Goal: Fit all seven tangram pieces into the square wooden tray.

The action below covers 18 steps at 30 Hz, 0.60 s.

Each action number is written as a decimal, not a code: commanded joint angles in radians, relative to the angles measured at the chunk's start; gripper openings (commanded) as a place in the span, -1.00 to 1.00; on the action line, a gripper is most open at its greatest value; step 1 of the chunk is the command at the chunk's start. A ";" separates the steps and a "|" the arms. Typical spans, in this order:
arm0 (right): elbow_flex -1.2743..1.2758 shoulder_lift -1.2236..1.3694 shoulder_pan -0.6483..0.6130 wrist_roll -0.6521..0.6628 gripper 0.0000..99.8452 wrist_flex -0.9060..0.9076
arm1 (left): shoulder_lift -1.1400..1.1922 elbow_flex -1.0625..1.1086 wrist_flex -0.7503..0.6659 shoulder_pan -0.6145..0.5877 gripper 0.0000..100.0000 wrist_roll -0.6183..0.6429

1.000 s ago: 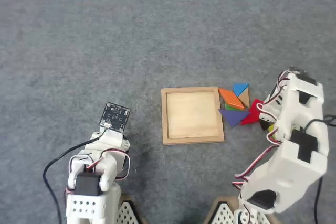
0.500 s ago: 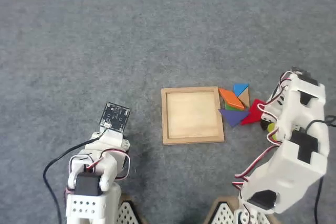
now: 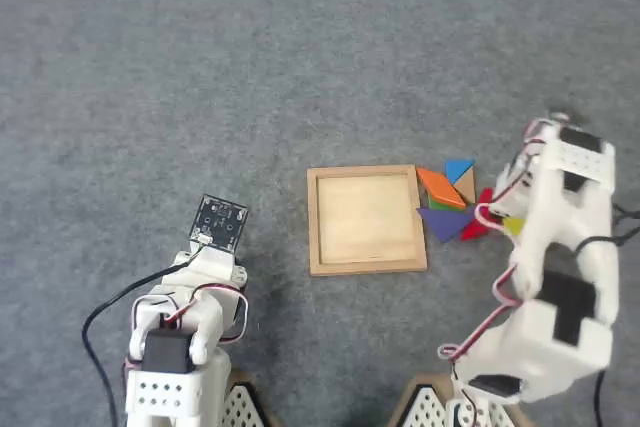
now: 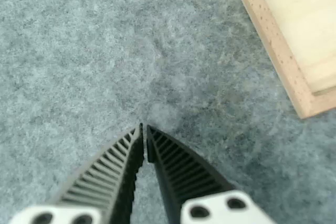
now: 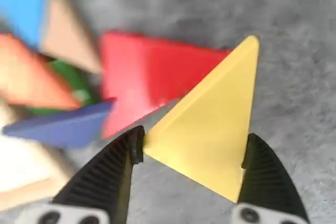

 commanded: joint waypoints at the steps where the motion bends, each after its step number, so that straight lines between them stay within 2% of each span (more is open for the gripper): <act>1: -0.020 -0.140 -0.087 0.009 -0.61 0.051 | -0.025 -0.012 0.005 -0.005 -0.97 0.008; 8: -0.034 -0.163 -0.358 0.038 -0.61 0.016 | -0.025 -0.012 0.005 -0.005 -0.97 0.008; 12: -0.046 -0.163 -0.527 0.161 -0.61 0.005 | -0.025 -0.012 0.005 -0.005 -0.97 0.008; 18: -0.044 -0.162 -0.699 0.331 -0.61 0.008 | -0.025 -0.012 0.005 -0.005 -0.97 0.008</act>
